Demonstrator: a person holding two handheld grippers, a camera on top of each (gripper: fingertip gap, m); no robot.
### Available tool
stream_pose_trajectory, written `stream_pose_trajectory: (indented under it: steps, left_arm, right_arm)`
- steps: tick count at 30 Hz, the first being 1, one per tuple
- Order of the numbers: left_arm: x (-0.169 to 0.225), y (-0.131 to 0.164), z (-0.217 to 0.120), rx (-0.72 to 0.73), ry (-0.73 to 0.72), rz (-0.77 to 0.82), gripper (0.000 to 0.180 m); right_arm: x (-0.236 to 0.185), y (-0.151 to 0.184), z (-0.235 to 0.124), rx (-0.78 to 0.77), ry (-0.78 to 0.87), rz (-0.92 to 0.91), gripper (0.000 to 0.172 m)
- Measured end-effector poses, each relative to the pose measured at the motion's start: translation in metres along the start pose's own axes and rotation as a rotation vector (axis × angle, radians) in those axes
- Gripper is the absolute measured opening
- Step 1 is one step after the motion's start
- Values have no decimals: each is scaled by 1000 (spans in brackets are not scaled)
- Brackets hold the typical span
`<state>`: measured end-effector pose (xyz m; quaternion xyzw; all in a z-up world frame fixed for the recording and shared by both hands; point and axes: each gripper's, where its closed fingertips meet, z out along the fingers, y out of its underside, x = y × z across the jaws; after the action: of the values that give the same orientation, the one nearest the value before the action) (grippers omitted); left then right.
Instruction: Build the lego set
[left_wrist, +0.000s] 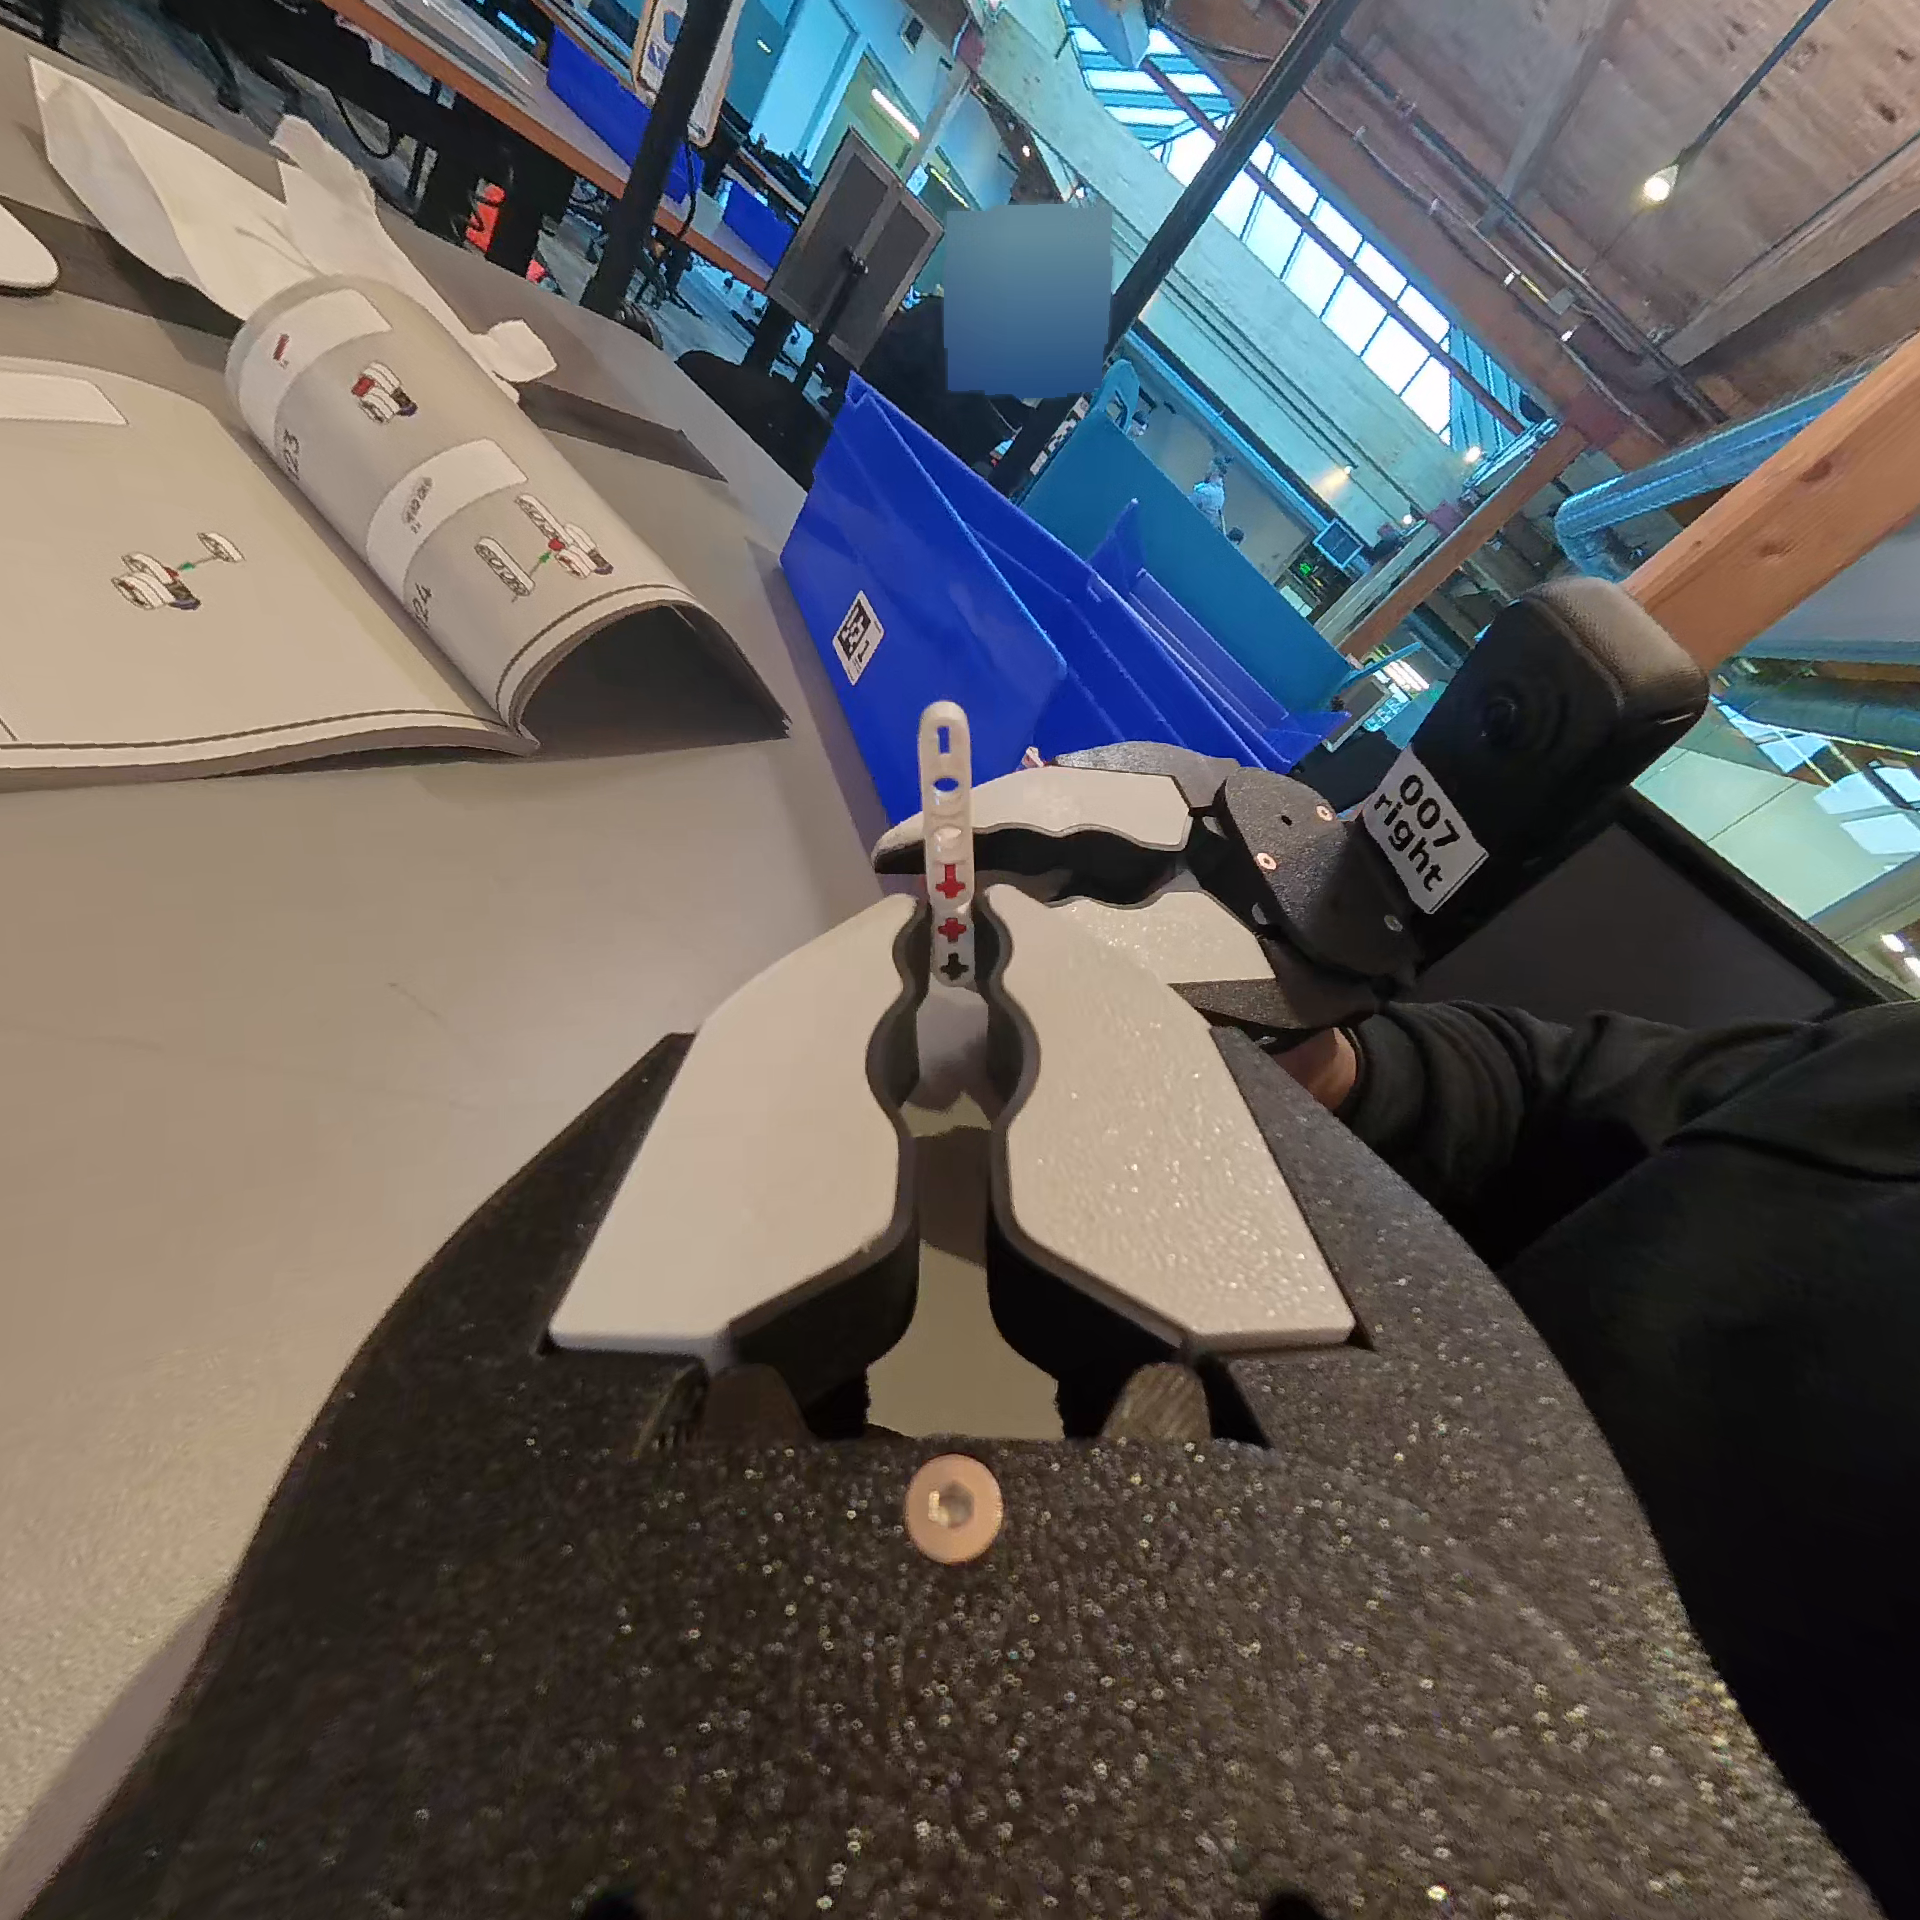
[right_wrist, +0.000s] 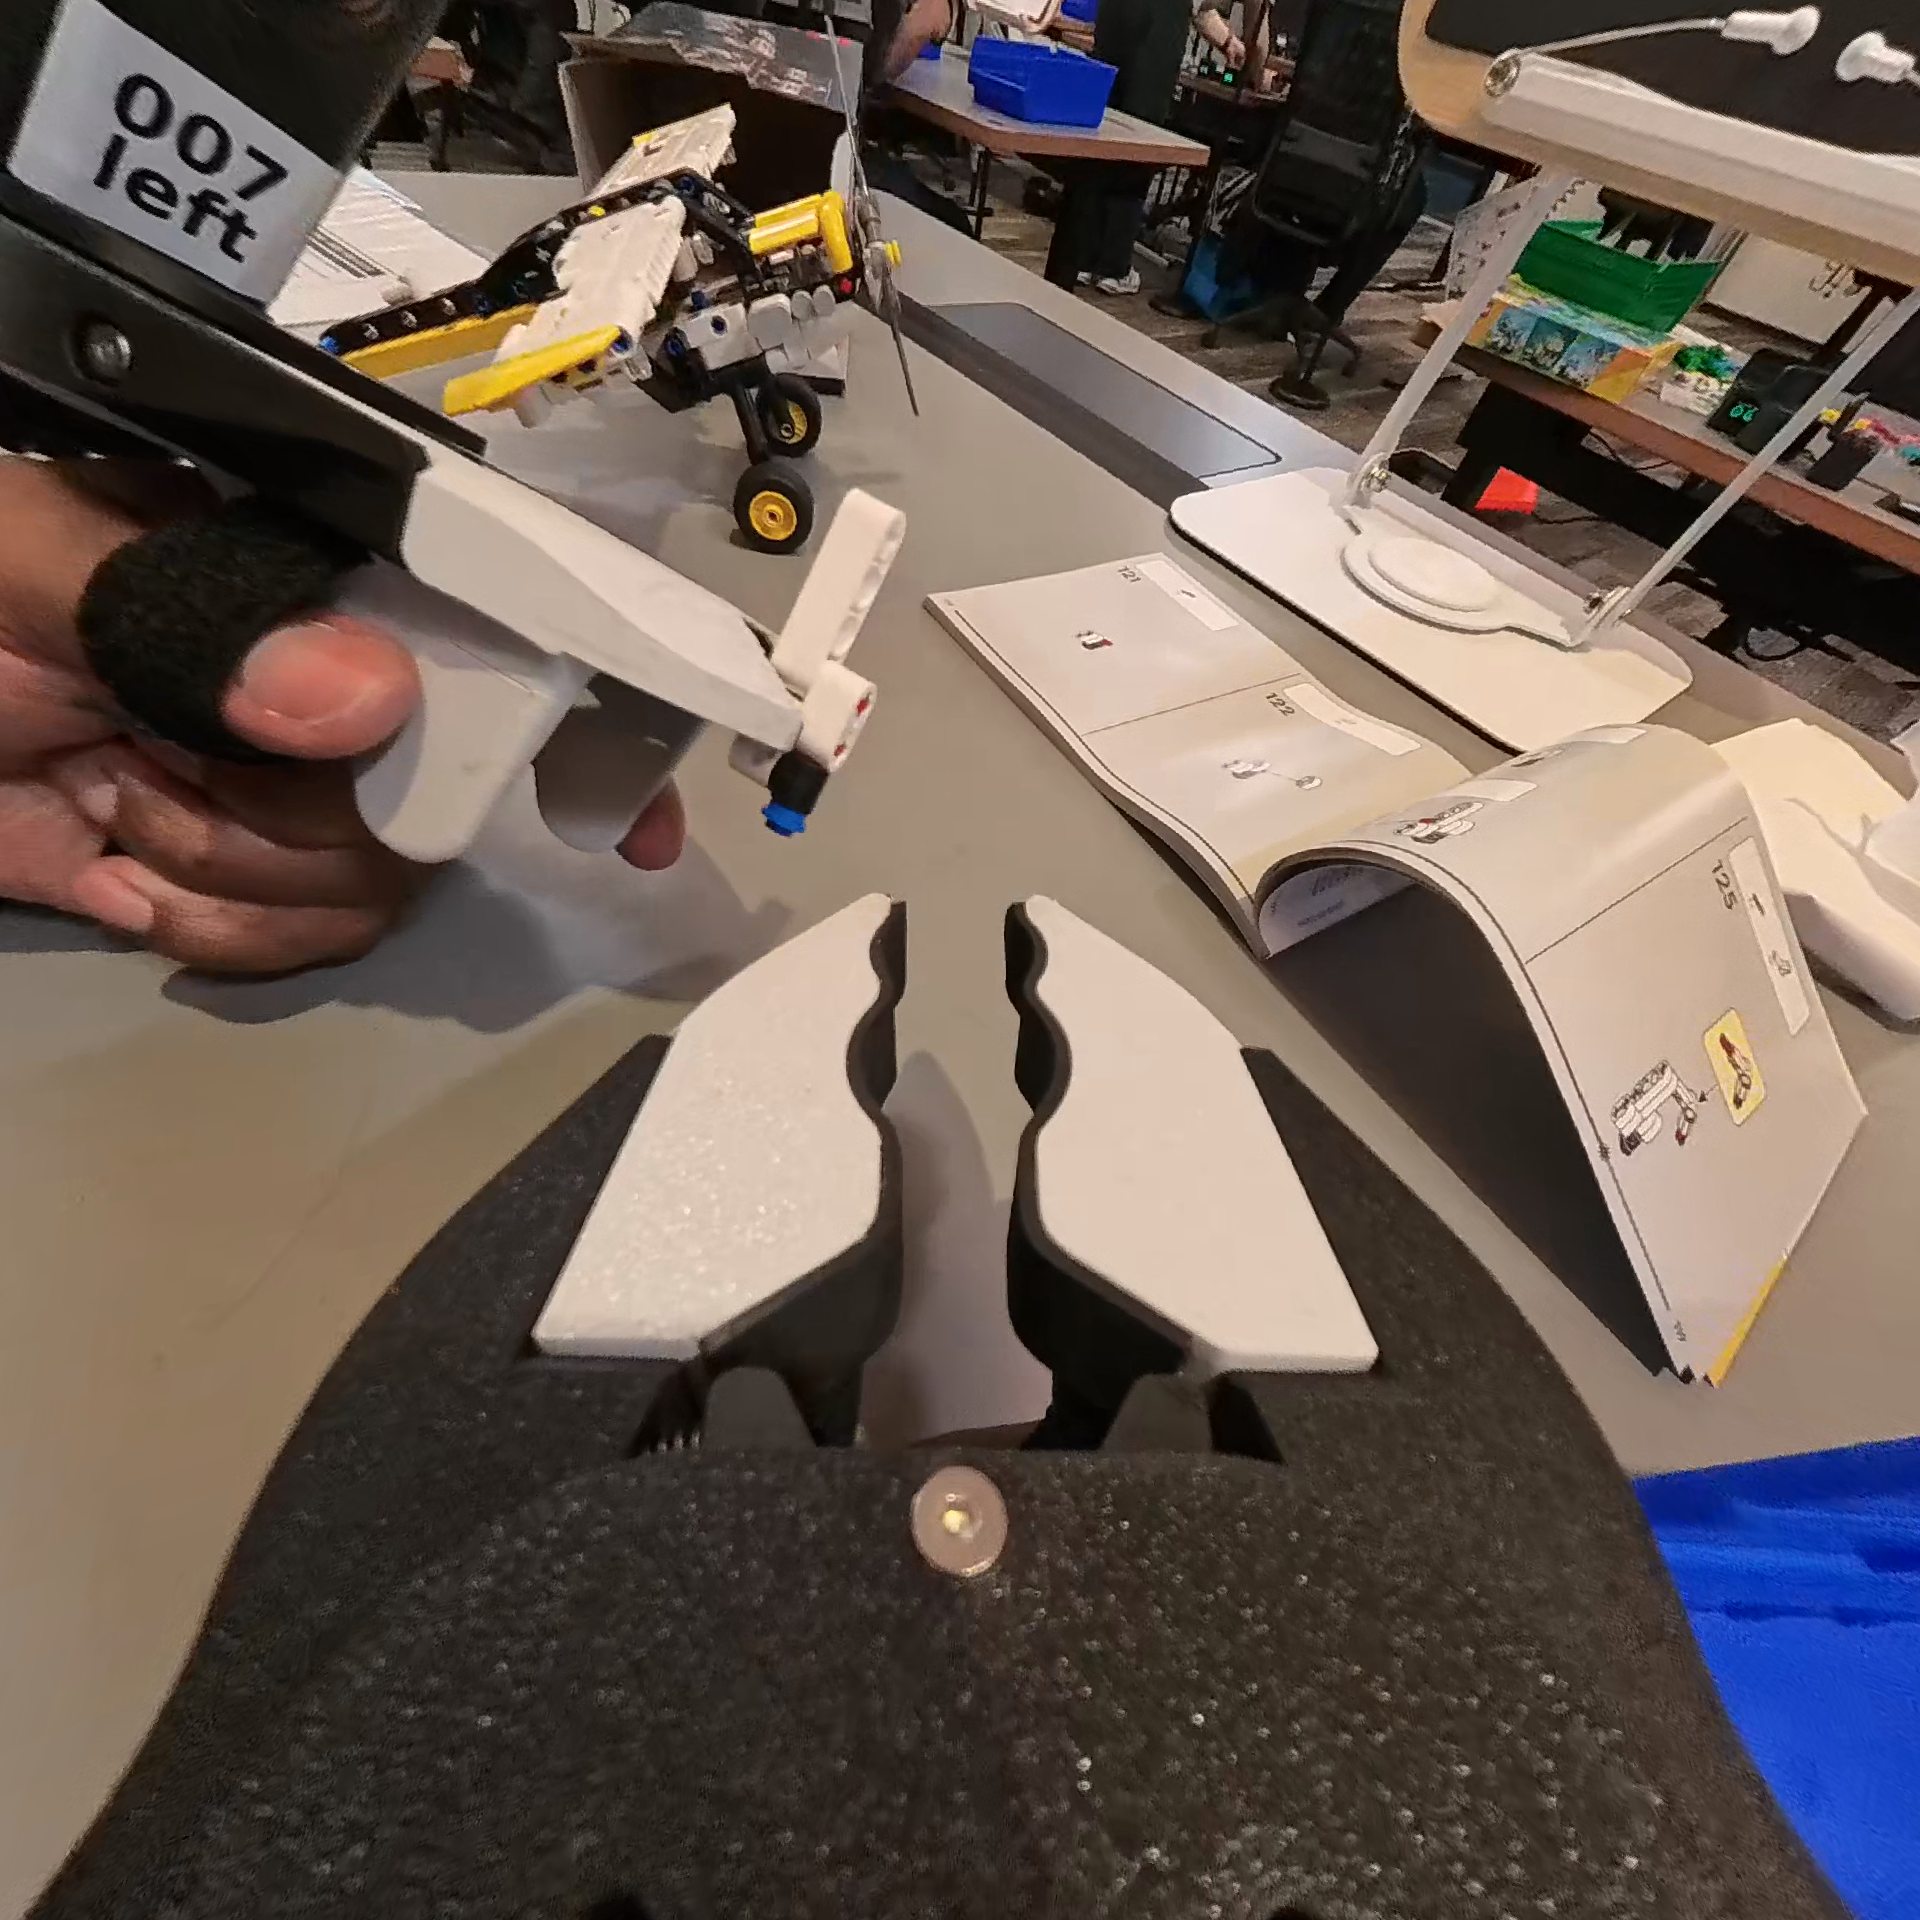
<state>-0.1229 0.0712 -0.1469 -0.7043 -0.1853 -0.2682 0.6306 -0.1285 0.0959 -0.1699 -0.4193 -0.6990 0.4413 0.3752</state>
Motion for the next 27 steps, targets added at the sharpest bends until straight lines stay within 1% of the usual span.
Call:
stream_pose_trajectory:
  steps: [12,18,23,27]
  left_arm:
    - [2,3,1,-22,12,2,8]
    - [3,7,2,-56,21,-3,8]
    - [-3,25,3,-198,-39,26,8]
    - [-7,45,2,-343,-77,84,8]
  right_arm:
    - [0,2,1,-13,-15,17,18]
    - [5,9,0,-61,-22,43,19]
    - [3,18,-9,-156,-60,28,20]
    - [-6,33,-21,-252,-158,21,20]
